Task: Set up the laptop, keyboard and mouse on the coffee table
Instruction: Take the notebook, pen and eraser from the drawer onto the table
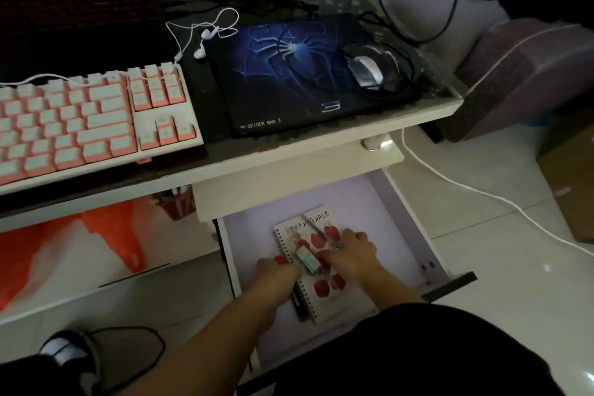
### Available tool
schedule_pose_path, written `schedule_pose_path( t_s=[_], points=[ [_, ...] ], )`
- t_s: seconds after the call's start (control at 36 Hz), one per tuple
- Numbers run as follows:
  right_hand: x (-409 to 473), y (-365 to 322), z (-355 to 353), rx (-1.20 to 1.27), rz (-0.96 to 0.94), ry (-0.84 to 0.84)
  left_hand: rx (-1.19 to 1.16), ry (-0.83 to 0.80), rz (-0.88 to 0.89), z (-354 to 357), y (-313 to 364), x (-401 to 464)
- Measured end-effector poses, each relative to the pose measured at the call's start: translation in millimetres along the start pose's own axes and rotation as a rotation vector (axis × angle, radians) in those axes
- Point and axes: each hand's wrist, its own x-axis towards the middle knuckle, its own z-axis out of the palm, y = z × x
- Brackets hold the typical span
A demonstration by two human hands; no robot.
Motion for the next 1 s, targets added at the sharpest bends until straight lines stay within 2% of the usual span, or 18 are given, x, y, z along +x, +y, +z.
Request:
schedule_pose_path(
  t_s=[0.06,0.19,0.33,0.42,0.64,0.69,0.81,0.92,1.0],
  points=[
    [5.4,-1.9,5.0,0.043,0.04,0.018,-0.061,-0.004,-0.018,5.7,0.1,3.0],
    [23.1,3.9,9.9,0.143,0.1,0.04,0.056,0.059,0.025,13.3,-4.1,9.4],
    [27.3,12.5,14.2,0.265,0.116,0.006,0.016,0.079,0.022,15.8,-11.1,15.0],
    [25.9,17.5,16.9,0.227,0.094,0.017,0.006,0.099,0.013,18.3,-14.6,17.2],
    [3.4,14.6,-4.3,0.315,-0.049,-0.018,-0.21,-0.1,0.04,21.5,-11.3,14.2],
    [-2.5,12.0,-10.0,0.316,-0.074,-0.005,-0.33,-0.156,0.06,19.2,-12.1,10.9],
    [-18.1,8.7,-23.2,0.48,-0.117,-0.022,-0.535,-0.267,0.09,15.1,-6.9,-0.5],
    [-37.9,-1.0,-37.7,0.474,-0.206,0.019,-0.572,-0.269,0.149,17.6,4.8,-12.2],
    [-49.8,-7.1,-51.9,0.407,-0.27,-0.017,-0.591,-0.239,0.141,18.7,13.0,-16.4]
  ],
)
